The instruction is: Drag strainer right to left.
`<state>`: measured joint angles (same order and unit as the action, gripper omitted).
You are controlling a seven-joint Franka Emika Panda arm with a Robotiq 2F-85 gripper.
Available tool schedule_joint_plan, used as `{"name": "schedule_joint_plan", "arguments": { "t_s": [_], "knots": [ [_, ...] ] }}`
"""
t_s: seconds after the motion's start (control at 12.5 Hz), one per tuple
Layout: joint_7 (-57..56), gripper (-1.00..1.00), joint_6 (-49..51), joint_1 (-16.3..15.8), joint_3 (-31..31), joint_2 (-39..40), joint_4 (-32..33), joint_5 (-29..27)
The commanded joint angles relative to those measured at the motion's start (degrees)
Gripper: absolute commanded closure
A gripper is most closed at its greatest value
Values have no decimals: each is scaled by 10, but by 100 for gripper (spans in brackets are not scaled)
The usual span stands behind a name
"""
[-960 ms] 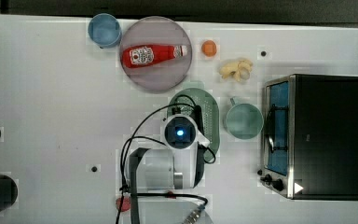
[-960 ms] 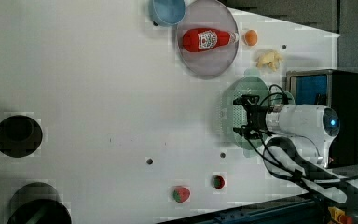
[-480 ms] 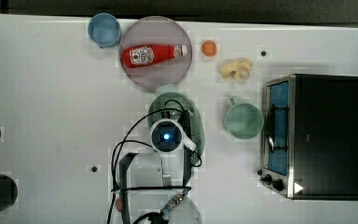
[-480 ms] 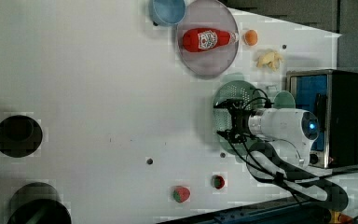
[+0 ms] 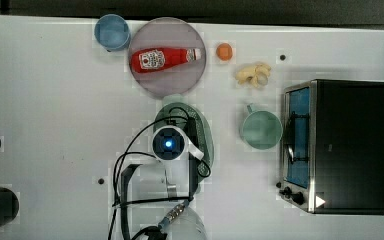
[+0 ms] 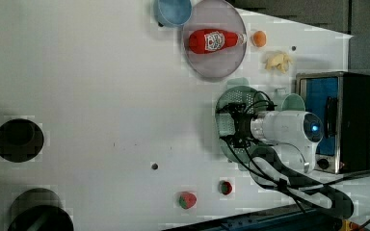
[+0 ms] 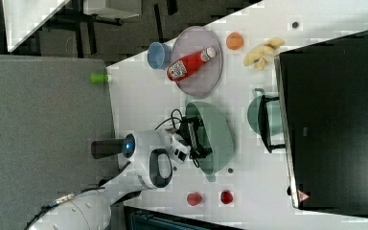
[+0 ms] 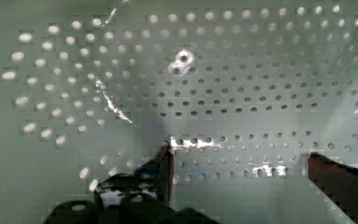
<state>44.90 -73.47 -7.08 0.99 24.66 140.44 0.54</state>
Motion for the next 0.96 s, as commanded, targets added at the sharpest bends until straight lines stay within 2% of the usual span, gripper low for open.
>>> {"name": "schedule_joint_plan", "arguments": {
  "t_s": [0.08, 0.4, 0.96],
  "knots": [
    [22, -100, 37, -29, 1, -13, -22, -2],
    [47, -100, 72, -51, 1, -20, -28, -2],
    [192, -100, 104, -117, 7, -20, -53, -2]
  ]
}}
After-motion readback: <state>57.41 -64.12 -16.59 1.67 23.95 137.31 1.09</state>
